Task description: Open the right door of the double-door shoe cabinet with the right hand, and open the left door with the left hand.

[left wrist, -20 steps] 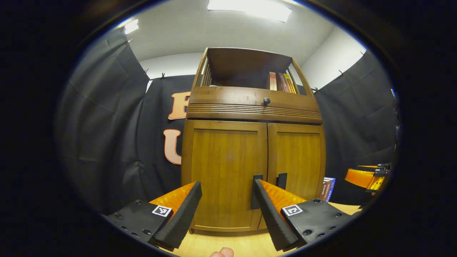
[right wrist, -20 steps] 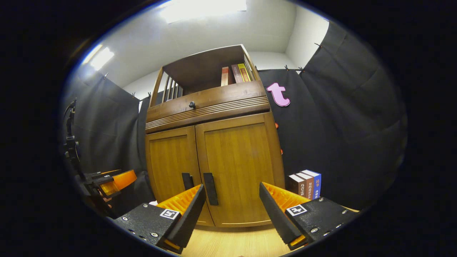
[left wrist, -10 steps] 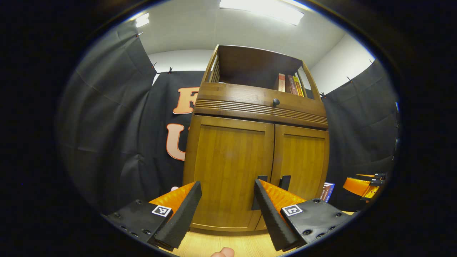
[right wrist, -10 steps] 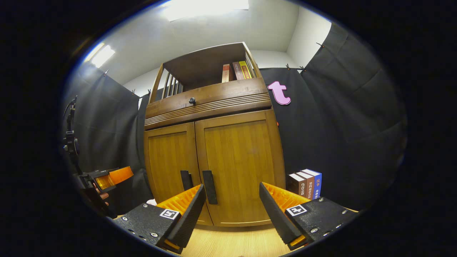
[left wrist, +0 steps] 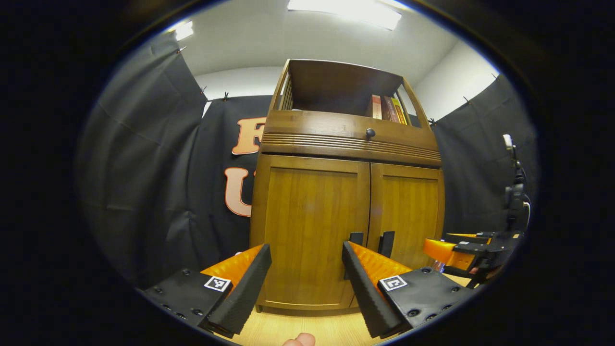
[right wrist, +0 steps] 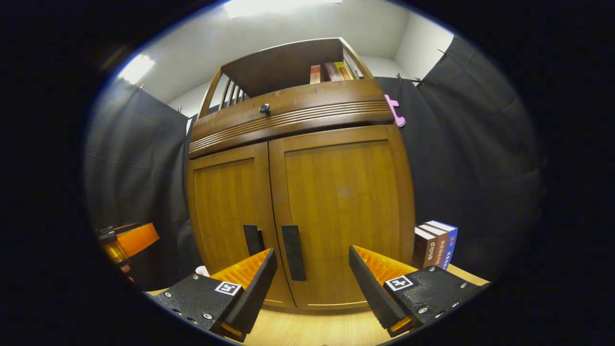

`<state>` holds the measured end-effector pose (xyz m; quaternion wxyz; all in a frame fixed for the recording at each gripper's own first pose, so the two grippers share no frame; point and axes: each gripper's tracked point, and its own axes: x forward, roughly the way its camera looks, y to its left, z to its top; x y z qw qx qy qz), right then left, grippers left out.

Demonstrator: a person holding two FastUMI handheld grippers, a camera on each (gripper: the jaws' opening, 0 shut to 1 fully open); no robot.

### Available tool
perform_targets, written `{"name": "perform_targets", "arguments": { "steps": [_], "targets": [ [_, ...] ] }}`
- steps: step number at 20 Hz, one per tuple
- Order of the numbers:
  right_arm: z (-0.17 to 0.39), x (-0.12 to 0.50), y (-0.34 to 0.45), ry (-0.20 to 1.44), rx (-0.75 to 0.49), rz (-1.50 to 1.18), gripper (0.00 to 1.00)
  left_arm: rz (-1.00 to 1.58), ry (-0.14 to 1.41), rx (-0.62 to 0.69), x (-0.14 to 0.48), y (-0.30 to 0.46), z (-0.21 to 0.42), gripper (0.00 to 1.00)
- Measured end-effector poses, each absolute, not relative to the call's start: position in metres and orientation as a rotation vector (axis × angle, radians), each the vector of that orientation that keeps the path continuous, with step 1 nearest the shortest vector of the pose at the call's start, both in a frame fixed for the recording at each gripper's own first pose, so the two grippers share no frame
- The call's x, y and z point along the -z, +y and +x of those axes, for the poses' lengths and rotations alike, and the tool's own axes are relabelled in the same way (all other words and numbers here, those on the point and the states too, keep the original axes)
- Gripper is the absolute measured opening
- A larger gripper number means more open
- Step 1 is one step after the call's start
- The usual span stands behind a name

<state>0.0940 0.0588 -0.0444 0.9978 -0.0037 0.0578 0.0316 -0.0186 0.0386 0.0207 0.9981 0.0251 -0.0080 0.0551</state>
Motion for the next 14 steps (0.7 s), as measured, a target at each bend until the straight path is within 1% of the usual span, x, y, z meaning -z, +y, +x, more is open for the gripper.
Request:
{"name": "perform_targets", "arguments": {
  "steps": [1,3,7,13,14],
  "targets": [
    [0.106,0.048,0.067,0.122,-0.074,-0.019,0.93,0.055,-0.014,-0.114,-0.021,0.04,-0.019,0.93],
    [0.131,0.057,0.082,0.14,-0.088,-0.023,0.93,0.05,-0.006,-0.105,-0.018,0.037,-0.022,0.93],
    [0.174,0.081,0.086,0.182,-0.064,-0.03,0.93,0.046,-0.005,-0.087,-0.018,0.032,-0.023,0.93],
    [0.218,0.105,0.078,0.195,-0.014,-0.022,0.93,0.035,0.001,-0.073,-0.01,0.029,-0.025,0.93],
    [0.222,0.107,0.075,0.202,0.0,-0.013,0.94,0.031,0.004,-0.074,-0.009,0.028,-0.025,0.93]
  ]
}}
